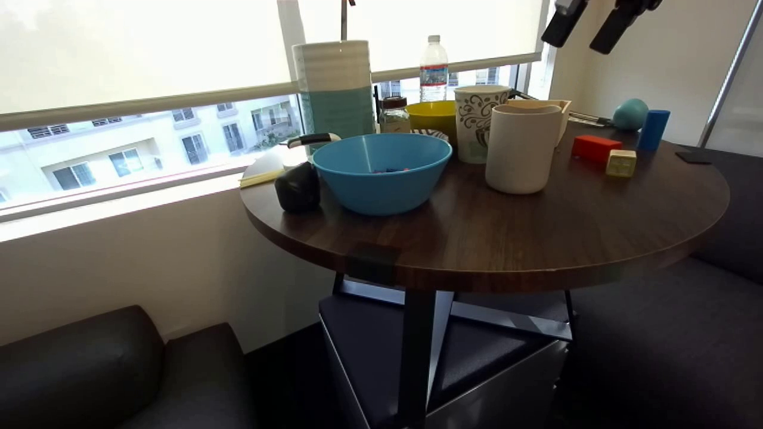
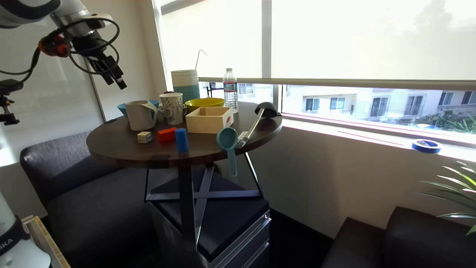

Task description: Put the mug cup upright

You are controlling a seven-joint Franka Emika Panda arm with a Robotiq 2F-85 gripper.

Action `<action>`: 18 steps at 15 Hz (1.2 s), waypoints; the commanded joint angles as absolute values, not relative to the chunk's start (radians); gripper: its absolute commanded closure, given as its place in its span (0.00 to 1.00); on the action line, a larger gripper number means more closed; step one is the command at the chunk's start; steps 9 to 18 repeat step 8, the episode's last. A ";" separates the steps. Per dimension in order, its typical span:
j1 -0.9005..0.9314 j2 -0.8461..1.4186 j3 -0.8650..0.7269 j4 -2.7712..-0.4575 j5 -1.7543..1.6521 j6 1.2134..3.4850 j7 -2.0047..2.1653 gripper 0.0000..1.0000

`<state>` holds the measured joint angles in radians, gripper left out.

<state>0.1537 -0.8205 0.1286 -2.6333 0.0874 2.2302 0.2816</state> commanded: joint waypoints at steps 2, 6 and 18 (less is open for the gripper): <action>0.163 -0.859 0.130 -2.583 0.112 2.080 0.209 0.00; 0.139 -0.853 0.144 -2.593 0.103 2.101 0.219 0.00; 0.138 -0.852 0.145 -2.593 0.103 2.101 0.219 0.00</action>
